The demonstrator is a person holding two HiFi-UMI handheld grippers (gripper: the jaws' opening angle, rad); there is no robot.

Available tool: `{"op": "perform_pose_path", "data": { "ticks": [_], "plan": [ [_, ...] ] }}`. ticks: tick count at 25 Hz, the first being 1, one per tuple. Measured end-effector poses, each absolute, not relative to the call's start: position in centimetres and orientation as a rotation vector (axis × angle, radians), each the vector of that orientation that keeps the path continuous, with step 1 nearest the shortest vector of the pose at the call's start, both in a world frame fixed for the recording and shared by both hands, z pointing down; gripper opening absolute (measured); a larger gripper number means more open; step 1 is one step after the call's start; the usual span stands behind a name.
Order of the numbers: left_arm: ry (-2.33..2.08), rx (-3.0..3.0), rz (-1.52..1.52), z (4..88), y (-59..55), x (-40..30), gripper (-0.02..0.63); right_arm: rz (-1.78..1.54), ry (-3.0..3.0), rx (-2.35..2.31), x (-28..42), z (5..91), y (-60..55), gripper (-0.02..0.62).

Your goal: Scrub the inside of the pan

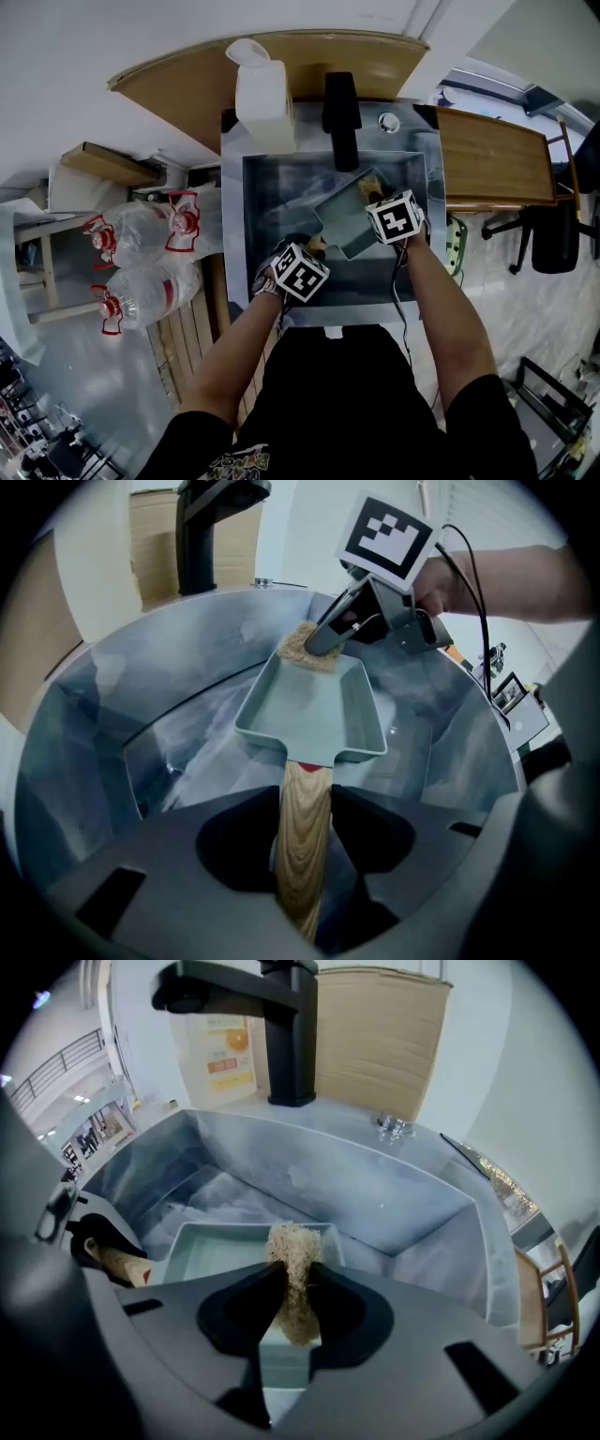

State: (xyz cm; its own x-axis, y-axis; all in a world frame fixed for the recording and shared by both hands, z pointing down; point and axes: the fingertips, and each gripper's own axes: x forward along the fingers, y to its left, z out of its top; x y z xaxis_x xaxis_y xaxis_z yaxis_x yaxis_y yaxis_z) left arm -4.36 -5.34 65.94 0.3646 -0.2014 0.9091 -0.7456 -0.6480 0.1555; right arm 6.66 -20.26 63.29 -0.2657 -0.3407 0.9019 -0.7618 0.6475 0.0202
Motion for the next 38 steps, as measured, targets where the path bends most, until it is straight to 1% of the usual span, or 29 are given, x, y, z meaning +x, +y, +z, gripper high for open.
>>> {"op": "perform_pose_path", "data": {
  "ticks": [5, 8, 11, 16, 20, 30, 38],
  "plan": [
    [-0.951, 2.097, 1.23, 63.7, -5.8, -4.6, 0.178, 0.597, -2.013, 0.879, 6.6, 59.8, -18.6, 0.098],
    [-1.065, 2.126, 1.149, 60.9, -6.8, -4.6, 0.175, 0.599, -2.097, 0.893, 7.1, 57.7, -18.0, 0.098],
    [-1.168, 2.18, 1.032, 57.1, -7.8, -4.4, 0.158, 0.564, -2.167, 0.904, 7.6, 55.2, -17.5, 0.098],
    [-1.305, 2.271, 0.755, 49.6, -8.0, -3.3, 0.096, 0.514, -2.298, 0.923, 8.4, 50.0, -16.1, 0.098],
    [-1.387, 2.294, 0.568, 44.7, -6.9, -2.4, 0.012, 0.471, -2.403, 0.945, 9.9, 45.7, -14.8, 0.097],
    [-1.596, 2.31, 0.477, 37.9, -1.7, -0.8, 0.009, 0.378, -2.607, 0.932, 14.4, 37.8, -10.2, 0.097],
    [-1.728, 2.268, 0.439, 36.3, 3.2, 0.4, 0.009, 0.362, -2.663, 0.839, 15.0, 37.2, -5.6, 0.097]
  ]
}}
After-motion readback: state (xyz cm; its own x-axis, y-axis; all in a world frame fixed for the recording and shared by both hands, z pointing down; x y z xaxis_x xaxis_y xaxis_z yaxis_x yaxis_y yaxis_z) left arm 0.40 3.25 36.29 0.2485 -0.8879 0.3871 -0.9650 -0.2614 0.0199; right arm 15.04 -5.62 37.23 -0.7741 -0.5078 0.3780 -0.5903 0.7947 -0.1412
